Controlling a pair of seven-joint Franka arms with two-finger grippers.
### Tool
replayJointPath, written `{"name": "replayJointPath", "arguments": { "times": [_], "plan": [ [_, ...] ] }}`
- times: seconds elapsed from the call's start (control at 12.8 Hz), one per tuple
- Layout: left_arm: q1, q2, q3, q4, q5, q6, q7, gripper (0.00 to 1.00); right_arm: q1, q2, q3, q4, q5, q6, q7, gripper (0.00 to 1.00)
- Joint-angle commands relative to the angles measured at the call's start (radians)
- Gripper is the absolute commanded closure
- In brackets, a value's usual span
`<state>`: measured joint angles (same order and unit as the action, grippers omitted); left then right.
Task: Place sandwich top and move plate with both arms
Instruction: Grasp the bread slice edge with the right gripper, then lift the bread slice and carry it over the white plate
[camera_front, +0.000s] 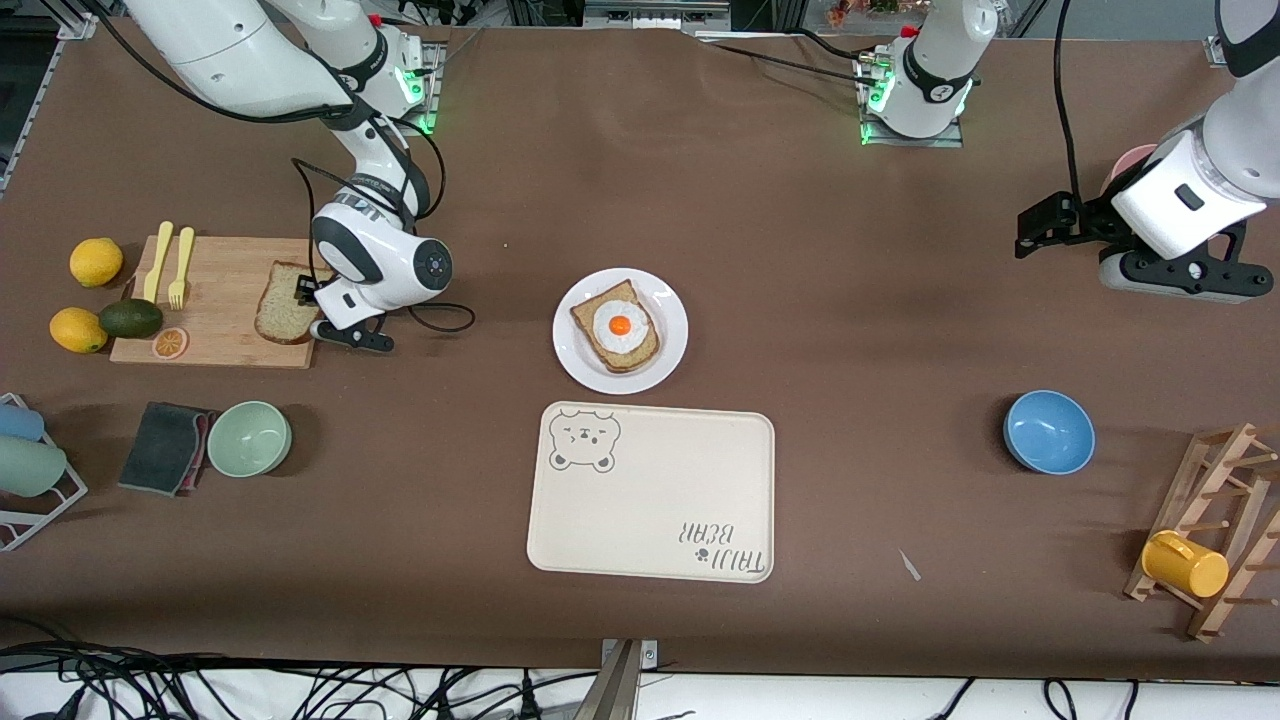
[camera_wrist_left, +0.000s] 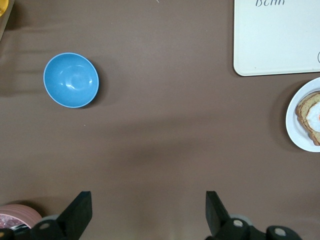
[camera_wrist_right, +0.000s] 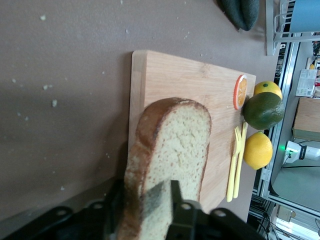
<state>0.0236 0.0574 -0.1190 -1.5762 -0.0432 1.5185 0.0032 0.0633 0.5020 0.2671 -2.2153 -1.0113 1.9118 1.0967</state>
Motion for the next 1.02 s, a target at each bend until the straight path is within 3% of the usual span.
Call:
{"name": "replayJointPath", "arguments": {
  "times": [0.0, 0.24, 0.39, 0.55, 0.78, 0.94],
  "plan": [
    [-0.001, 0.002, -0.007, 0.021, 0.028, -0.020, -0.014, 0.00, -0.007, -0.043, 0.011, -0.050, -0.020, 0.000, 0.020, 0.78],
    [-0.001, 0.002, -0.007, 0.021, 0.029, -0.020, -0.014, 0.00, -0.007, -0.066, 0.011, -0.050, -0.018, -0.002, 0.005, 0.99],
    [-0.001, 0.002, -0.007, 0.021, 0.029, -0.021, -0.014, 0.00, -0.005, -0.106, 0.015, -0.046, -0.007, 0.001, -0.029, 1.00],
    [-0.001, 0.002, -0.007, 0.019, 0.029, -0.020, -0.014, 0.00, -0.002, -0.143, 0.038, -0.014, 0.072, -0.013, -0.121, 1.00],
    [-0.001, 0.002, -0.008, 0.021, 0.029, -0.020, -0.014, 0.00, 0.000, -0.168, 0.156, 0.093, 0.186, -0.121, -0.254, 1.00],
    [-0.001, 0.002, -0.008, 0.021, 0.029, -0.021, -0.014, 0.00, 0.071, -0.168, 0.205, 0.222, 0.329, -0.202, -0.279, 1.00]
  ]
}}
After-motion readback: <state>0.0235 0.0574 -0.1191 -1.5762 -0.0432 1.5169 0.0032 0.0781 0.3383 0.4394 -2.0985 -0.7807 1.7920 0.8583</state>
